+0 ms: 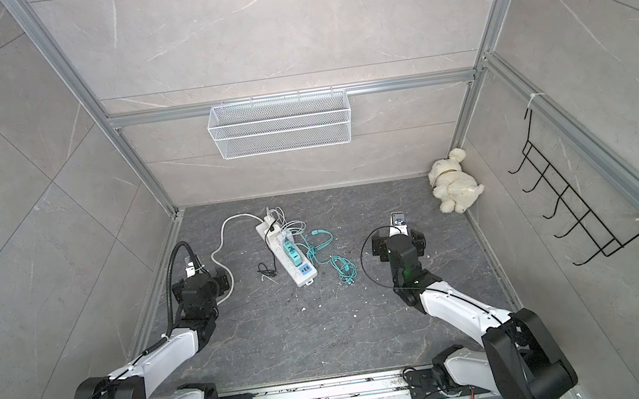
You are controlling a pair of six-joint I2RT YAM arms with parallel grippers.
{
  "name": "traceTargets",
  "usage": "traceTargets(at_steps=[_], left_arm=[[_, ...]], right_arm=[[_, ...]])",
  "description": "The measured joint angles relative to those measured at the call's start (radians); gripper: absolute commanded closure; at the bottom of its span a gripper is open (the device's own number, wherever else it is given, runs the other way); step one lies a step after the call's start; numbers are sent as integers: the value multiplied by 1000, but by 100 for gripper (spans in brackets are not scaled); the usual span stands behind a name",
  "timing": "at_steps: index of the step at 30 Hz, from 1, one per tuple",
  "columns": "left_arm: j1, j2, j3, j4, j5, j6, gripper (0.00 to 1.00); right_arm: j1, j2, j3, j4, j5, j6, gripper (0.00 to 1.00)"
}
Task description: Insert the plug
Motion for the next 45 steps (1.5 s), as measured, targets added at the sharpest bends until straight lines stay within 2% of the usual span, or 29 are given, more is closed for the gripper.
traceTargets(at_steps=[4,10,17,23,27,30,34,39,44,45], left_arm=[[22,25,3,20,60,2,0],[26,45,10,31,93,29,0],[28,115,-51,156,121,49,0],[29,221,-78,292,148,84,0],[30,235,-115,363,148,91,0],[30,236,-118,387,152,92,0],[30,237,-118,411,161,95,0],[30,237,-118,424,164,97,0],[32,240,-127,450,166,98,0],[35,242,-127,449,170,99,0]], right_arm=[[0,19,-10,-2,10,-29,1],[0,56,-31,19,49,-66,1],[0,142,-56,108,58,-103,1],[0,172,-111,217,66,-133,1],[-1,175,-157,314,57,-166,1],[-14,240,-177,438,48,-193,1],[-59,253,-177,447,-20,-193,1],[-130,245,-181,448,-163,-192,1],[-161,294,-299,672,-305,-200,1],[-161,308,-310,668,-324,-200,1]])
